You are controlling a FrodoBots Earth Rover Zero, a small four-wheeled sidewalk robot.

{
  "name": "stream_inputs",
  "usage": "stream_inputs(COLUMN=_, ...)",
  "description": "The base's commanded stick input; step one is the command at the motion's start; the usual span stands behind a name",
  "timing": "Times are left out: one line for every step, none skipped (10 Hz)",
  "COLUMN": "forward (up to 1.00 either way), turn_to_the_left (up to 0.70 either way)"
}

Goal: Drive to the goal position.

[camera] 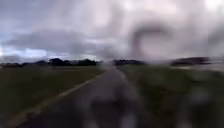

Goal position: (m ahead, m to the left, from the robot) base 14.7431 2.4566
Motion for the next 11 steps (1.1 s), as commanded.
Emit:
stream_inputs(forward=0.7, turn_to_the_left=0.0)
stream_inputs(forward=0.7, turn_to_the_left=0.0)
stream_inputs(forward=0.7, turn_to_the_left=0.0)
stream_inputs(forward=0.7, turn_to_the_left=0.0)
stream_inputs(forward=0.7, turn_to_the_left=0.0)
stream_inputs(forward=0.7, turn_to_the_left=0.0)
stream_inputs(forward=0.7, turn_to_the_left=0.0)
stream_inputs(forward=0.7, turn_to_the_left=0.0)
stream_inputs(forward=0.7, turn_to_the_left=0.0)
stream_inputs(forward=0.7, turn_to_the_left=0.0)
stream_inputs(forward=0.7, turn_to_the_left=0.0)
